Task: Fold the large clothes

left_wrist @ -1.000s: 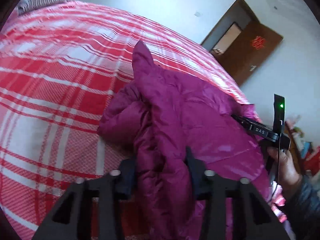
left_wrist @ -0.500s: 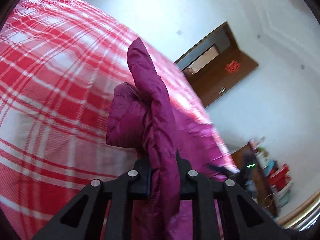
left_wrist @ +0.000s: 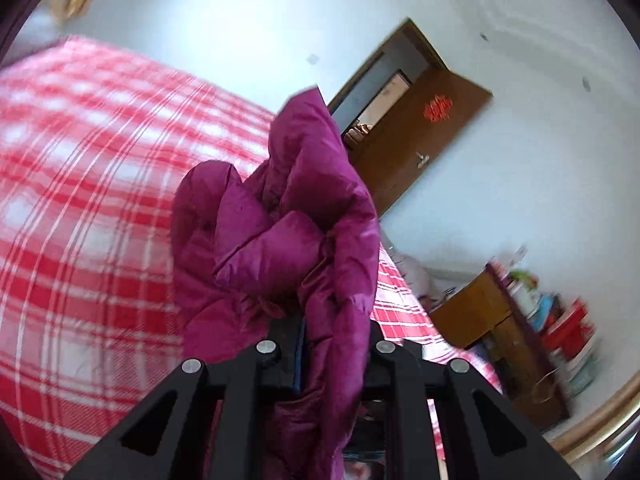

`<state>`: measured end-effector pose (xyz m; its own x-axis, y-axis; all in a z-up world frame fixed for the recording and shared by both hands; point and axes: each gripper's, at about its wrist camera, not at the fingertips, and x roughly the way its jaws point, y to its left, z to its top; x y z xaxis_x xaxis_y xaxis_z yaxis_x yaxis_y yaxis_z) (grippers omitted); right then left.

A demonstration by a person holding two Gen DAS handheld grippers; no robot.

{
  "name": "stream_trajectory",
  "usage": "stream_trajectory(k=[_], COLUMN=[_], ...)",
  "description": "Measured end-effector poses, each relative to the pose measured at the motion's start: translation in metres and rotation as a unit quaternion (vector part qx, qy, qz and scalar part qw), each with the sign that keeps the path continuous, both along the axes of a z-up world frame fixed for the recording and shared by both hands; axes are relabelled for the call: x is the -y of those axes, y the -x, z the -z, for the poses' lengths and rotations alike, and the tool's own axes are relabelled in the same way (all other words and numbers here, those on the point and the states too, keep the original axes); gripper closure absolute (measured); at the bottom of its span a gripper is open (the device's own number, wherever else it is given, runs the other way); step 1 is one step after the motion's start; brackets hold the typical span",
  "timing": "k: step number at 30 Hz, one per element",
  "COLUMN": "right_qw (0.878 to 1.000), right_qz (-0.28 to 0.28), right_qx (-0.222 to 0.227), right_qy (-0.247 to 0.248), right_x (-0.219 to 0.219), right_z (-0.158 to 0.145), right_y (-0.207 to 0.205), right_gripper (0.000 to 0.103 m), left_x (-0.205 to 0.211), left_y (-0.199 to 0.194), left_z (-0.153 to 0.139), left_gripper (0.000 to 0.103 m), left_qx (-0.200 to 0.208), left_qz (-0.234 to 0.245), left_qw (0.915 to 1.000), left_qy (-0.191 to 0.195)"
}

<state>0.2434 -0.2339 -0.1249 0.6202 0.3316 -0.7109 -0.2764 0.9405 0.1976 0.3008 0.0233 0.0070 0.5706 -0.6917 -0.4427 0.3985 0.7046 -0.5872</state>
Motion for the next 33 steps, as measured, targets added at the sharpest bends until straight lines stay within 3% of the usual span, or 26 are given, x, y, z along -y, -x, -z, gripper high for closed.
stream_trajectory(k=[2,5,9,11,12,14,16,20,22,24,25,26,27,29,33], right_qw=[0.998,0.987,0.97,0.97,0.97,0.973,0.976,0.98,0.982,0.988,0.989,0.989,0.989,0.99,0.996], right_qz=[0.029,0.095,0.139,0.122,0.113,0.077,0.052,-0.027,-0.035,-0.023,-0.012,0.006,0.019,0.032,0.037], right_qx=[0.019,0.045,0.063,0.069,0.071,0.058,0.038,-0.054,-0.087,-0.097,-0.099,-0.101,-0.099,-0.092,-0.068], right_qy=[-0.046,-0.117,-0.188,-0.2,-0.204,-0.211,-0.206,-0.191,-0.164,-0.12,-0.113,-0.11,-0.105,-0.104,-0.052], right_x=[0.034,0.095,0.162,0.178,0.181,0.178,0.167,0.134,0.118,0.111,0.114,0.119,0.122,0.127,0.12], right_z=[-0.014,-0.034,-0.056,-0.072,-0.077,-0.089,-0.093,-0.076,-0.065,-0.056,-0.053,-0.05,-0.048,-0.046,-0.056], right_y=[0.009,0.019,0.023,0.018,0.015,0.002,-0.013,-0.059,-0.069,-0.074,-0.075,-0.077,-0.08,-0.079,-0.063], right_gripper=[0.004,0.004,0.004,0.004,0.004,0.004,0.005,0.021,0.034,0.077,0.079,0.079,0.08,0.082,0.082], left_x=[0.046,0.111,0.177,0.193,0.201,0.208,0.213,0.217,0.212,0.2,0.194,0.185,0.175,0.149,0.098], left_y=[0.005,0.016,0.032,0.038,0.043,0.049,0.057,0.073,0.085,0.104,0.114,0.127,0.139,0.156,0.139], left_z=[0.0,0.018,0.062,0.08,0.092,0.108,0.117,0.121,0.113,0.098,0.092,0.083,0.074,0.059,0.047], left_gripper=[0.087,0.087,0.086,0.086,0.086,0.086,0.086,0.084,0.081,0.074,0.071,0.058,0.039,0.025,0.025], left_qx=[0.032,0.091,0.169,0.205,0.226,0.252,0.264,0.295,0.298,0.307,0.31,0.313,0.316,0.329,0.301], left_qz=[0.012,0.036,0.064,0.069,0.071,0.077,0.087,0.086,0.082,0.086,0.09,0.094,0.097,0.096,0.052], left_qw=[0.9982,0.9869,0.9552,0.9372,0.9241,0.908,0.8994,0.8808,0.8804,0.8861,0.8889,0.8937,0.8984,0.9063,0.9273], left_qy=[-0.05,-0.128,-0.235,-0.274,-0.3,-0.326,-0.337,-0.36,-0.359,-0.336,-0.325,-0.307,-0.289,-0.247,-0.216])
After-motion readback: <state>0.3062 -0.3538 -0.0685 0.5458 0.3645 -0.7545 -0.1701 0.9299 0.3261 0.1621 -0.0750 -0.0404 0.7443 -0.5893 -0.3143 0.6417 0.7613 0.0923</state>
